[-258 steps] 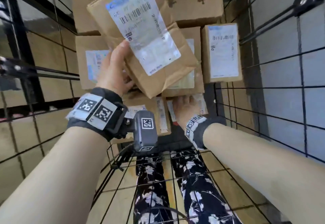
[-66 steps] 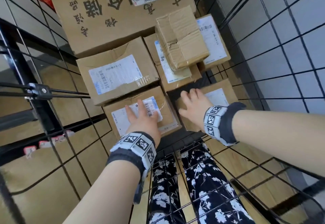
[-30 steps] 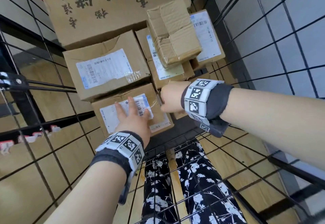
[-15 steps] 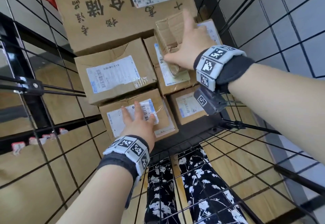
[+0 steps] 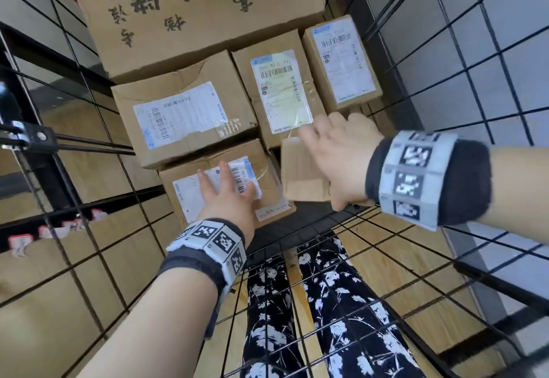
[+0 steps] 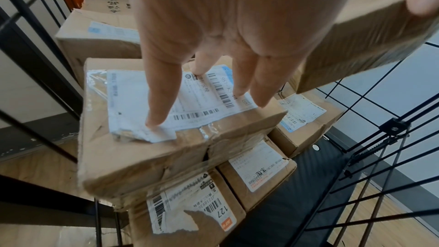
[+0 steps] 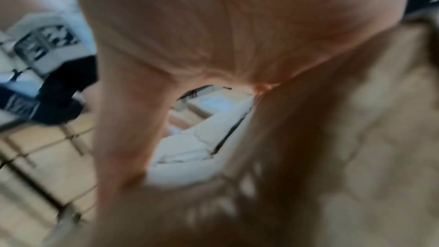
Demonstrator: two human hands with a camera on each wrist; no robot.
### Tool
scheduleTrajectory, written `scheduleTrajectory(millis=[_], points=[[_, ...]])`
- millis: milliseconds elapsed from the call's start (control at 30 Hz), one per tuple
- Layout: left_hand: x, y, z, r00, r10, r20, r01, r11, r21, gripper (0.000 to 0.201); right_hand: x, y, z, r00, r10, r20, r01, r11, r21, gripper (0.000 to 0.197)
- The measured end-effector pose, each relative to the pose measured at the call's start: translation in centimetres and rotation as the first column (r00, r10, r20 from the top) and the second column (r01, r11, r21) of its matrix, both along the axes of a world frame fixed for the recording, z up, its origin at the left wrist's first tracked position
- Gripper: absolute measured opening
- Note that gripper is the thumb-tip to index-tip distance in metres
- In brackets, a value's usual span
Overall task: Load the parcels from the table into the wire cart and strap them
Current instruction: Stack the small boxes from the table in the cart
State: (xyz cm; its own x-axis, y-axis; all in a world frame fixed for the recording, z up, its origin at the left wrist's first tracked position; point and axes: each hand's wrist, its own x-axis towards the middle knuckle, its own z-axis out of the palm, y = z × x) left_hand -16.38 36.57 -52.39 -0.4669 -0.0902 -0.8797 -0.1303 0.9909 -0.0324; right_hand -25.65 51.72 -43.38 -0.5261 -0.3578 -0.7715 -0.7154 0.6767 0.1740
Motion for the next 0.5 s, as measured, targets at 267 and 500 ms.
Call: scheduleTrajectory(millis=[267,500], points=[[-0.2,0.3,0.3,0.996,-0.086,0.037,0.087,0.996,-0.036,0.084,2.2,1.8,-7.1,0.992,-0.009,-0.126,0.011,1.0,0.01,0.037],[-0.2,0.6,0.4,0.996,-0.065,0.054,0.067,0.997,-0.042,0.086,-0.1,1.2,-6.7,0.988,-0.154,-0.016,0.154,0.988,0.015,0.072]])
